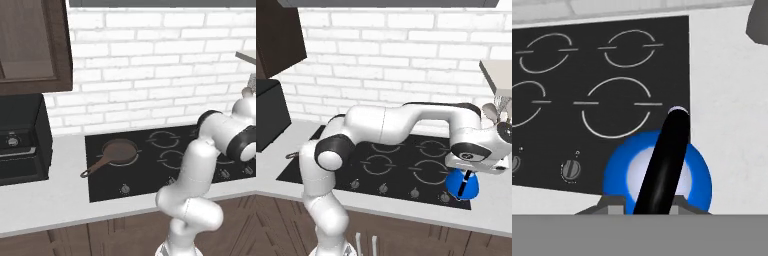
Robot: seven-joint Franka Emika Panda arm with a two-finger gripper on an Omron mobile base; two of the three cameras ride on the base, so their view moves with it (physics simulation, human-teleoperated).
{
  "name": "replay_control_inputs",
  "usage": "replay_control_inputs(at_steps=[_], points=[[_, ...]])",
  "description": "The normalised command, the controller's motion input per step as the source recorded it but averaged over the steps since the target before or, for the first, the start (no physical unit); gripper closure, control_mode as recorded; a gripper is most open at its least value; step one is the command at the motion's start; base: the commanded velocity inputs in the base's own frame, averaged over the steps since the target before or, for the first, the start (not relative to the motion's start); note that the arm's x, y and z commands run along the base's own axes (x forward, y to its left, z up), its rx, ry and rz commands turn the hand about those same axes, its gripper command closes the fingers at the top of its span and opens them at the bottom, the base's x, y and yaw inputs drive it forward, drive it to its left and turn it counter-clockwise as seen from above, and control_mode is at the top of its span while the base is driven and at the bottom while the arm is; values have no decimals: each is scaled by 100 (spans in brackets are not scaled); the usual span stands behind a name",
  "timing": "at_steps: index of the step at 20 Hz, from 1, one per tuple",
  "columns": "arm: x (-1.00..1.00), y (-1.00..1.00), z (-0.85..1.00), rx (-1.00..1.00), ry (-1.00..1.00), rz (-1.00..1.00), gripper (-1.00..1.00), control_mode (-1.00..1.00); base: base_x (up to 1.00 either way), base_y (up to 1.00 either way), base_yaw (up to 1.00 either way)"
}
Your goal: Pick the kettle from the counter and place it on a stove burner. Then turn the burner on.
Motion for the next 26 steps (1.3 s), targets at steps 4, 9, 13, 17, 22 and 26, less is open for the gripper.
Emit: replay_control_inputs(at_steps=[4,9,13,17,22,26], points=[[4,81,3,-3,0,0,100,-100,0,0,0],[24,60,11,-3,0,0,100,-100,0,0,0],[7,13,27,0,0,0,100,-100,0,0,0],[20,9,22,0,0,0,100,-100,0,0,0],[50,12,1,0,0,0,100,-100,0,0,0],[42,16,0,0,0,0,100,-100,0,0,0]])
